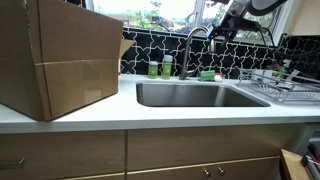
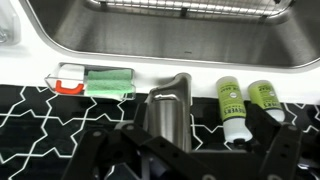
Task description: Move the faucet head to the right and then open the tap
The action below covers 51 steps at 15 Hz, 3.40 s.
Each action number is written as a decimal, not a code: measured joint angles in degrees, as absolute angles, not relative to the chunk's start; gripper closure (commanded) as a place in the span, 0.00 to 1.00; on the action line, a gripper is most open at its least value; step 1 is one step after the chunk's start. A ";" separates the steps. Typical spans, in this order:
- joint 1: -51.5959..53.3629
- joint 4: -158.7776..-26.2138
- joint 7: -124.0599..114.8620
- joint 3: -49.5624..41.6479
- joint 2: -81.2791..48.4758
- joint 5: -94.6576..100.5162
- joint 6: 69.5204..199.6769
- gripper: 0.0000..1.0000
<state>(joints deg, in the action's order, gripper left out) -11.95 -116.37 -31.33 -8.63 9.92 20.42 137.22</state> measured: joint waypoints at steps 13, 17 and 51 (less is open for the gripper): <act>-14.96 -122.29 -16.31 -11.91 20.25 15.94 133.75 0.00; -14.96 -122.34 -16.31 -11.89 20.24 15.94 133.75 0.00; -24.33 -89.85 41.22 -20.29 -16.53 -27.32 124.64 0.00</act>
<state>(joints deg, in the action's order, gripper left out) -24.33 -89.85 41.22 -20.29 -16.53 -27.32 124.64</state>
